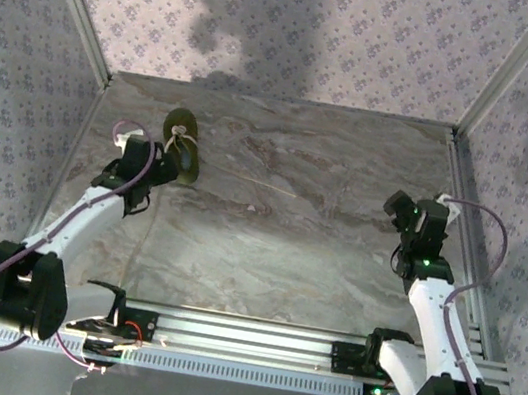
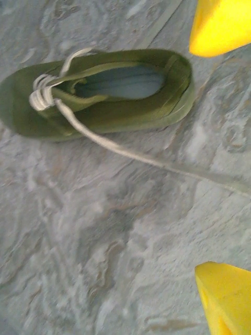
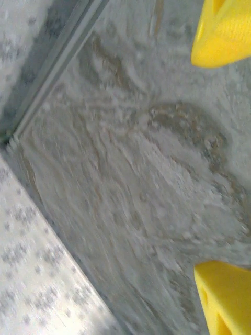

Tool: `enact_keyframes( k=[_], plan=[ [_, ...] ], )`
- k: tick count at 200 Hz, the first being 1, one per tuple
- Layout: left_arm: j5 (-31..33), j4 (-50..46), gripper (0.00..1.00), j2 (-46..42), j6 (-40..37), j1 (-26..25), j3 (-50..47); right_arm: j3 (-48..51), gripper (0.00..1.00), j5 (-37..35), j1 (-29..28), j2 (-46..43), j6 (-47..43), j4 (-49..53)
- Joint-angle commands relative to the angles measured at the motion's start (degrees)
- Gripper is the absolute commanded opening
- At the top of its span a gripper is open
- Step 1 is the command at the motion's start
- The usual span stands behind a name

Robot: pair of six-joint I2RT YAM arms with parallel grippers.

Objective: Tie the shoes

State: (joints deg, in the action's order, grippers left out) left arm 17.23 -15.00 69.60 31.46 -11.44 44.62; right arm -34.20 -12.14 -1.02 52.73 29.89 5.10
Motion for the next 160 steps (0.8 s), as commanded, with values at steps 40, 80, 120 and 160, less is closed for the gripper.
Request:
enact_keyframes(
  k=[40, 80, 120, 160],
  plan=[
    [-5.8, -9.6, 0.90, 7.9, 3.1, -0.5, 9.3, -10.0, 1.00, 1.6, -12.7, 5.3, -8.2, 6.0],
    [-11.0, -11.1, 0.80, 15.0, 1.7, -0.5, 14.6, -16.3, 1.00, 2.5, -19.5, 11.3, -10.3, 9.1],
    [-13.9, -13.6, 0.66, 23.5, -2.9, -1.2, 22.3, -20.8, 1.00, -1.3, -24.9, 15.9, -10.5, 12.6],
    [-13.2, -16.7, 0.60, 31.8, -6.5, -2.6, 30.0, -22.8, 1.00, -1.0, -26.6, 17.3, -10.7, 14.6]
  ],
)
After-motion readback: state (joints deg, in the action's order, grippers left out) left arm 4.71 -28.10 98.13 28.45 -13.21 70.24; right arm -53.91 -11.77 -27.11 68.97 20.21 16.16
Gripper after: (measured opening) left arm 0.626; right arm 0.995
